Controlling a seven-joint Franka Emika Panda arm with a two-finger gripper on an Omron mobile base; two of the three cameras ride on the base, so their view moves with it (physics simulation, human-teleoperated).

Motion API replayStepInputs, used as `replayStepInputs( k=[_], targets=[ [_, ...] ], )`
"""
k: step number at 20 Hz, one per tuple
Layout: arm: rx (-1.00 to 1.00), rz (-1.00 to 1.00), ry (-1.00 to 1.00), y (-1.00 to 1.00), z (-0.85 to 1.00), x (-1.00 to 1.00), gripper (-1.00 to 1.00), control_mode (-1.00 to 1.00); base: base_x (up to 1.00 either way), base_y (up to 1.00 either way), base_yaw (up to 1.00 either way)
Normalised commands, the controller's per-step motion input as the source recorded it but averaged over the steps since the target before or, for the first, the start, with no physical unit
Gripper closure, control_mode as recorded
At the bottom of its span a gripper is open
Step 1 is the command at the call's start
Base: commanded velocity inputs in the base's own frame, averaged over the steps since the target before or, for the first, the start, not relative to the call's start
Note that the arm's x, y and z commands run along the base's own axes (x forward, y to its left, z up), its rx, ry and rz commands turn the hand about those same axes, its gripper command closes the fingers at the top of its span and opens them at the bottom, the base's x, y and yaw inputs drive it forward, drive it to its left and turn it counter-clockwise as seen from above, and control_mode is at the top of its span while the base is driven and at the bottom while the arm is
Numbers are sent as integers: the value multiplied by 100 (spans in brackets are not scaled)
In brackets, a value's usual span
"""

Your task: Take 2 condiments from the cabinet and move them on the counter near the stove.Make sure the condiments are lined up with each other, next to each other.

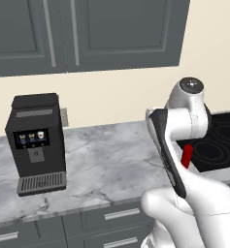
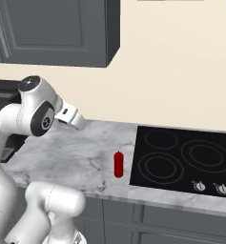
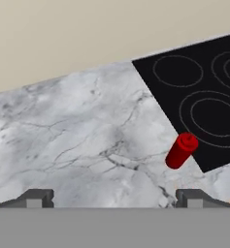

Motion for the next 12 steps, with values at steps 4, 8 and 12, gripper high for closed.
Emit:
replayStepInputs(
  k=[4, 8, 12],
  targets=[
    [0, 23, -2, 0, 25, -40, -100, -100, 0, 0, 0],
    [0, 27, -3, 0, 17, -54, -100, -100, 0, 0, 0],
    [0, 22, -6, 0, 14, -61, -100, -100, 0, 0, 0]
  ],
)
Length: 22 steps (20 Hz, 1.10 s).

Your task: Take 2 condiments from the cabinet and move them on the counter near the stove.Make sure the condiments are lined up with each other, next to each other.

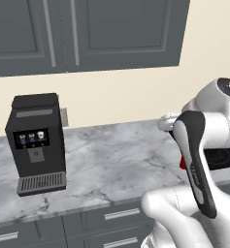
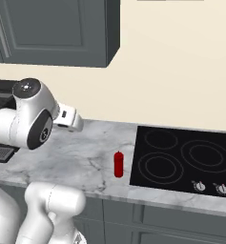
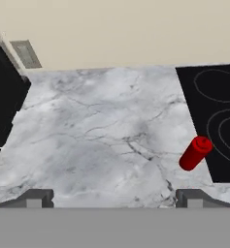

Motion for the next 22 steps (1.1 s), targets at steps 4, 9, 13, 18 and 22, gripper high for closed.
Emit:
replayStepInputs(
  k=[4, 9, 13, 18, 22],
  targets=[
    [0, 16, -7, 7, 13, -52, -100, -100, 0, 0, 0],
    [0, 4, -10, 10, 4, -25, -100, -100, 0, 0, 0],
    [0, 0, 0, 0, 0, 0, -100, -100, 0, 0, 0],
    [0, 0, 0, 0, 0, 0, -100, 100, -4, 0, 0],
    [0, 0, 0, 0, 0, 0, -100, 100, -25, -3, -1]
  ],
)
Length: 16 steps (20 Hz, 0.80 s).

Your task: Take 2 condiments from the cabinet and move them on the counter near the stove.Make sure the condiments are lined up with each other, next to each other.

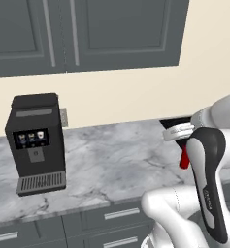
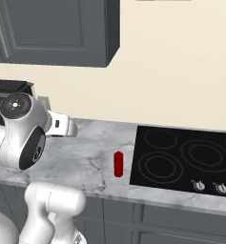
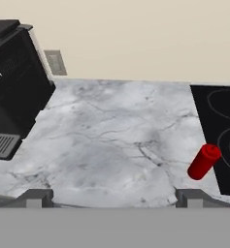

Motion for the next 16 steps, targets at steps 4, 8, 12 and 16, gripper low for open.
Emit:
replayStepInputs(
  k=[4, 8, 12, 16],
  targets=[
    [0, 0, 0, 0, 0, 0, -100, 100, -75, -24, 0],
    [0, 0, 0, 0, 0, 0, -100, 100, -78, -26, 0],
    [0, 0, 0, 0, 0, 0, -100, 100, -30, -74, 0],
    [0, 0, 0, 0, 0, 0, -100, 100, -3, -100, 7]
  ],
)
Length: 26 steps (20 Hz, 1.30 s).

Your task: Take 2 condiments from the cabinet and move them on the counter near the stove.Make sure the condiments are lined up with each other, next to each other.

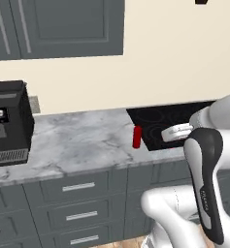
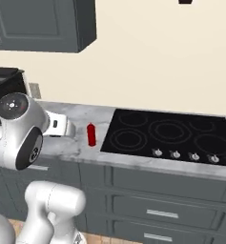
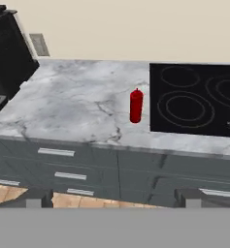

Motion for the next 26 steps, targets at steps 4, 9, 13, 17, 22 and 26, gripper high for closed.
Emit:
replayStepInputs(
  k=[4, 9, 13, 17, 22, 26],
  targets=[
    [0, 0, 0, 0, 0, 0, -100, 100, -37, -100, 9],
    [0, 0, 0, 0, 0, 0, -100, 100, -88, -100, 2],
    [0, 0, 0, 0, 0, 0, -100, 100, -73, -100, 0],
    [0, 0, 0, 0, 0, 0, -100, 100, -41, -100, 1],
    [0, 0, 0, 0, 0, 0, -100, 100, -9, -100, 4],
    [0, 0, 0, 0, 0, 0, -100, 100, -5, -100, 4]
  ],
)
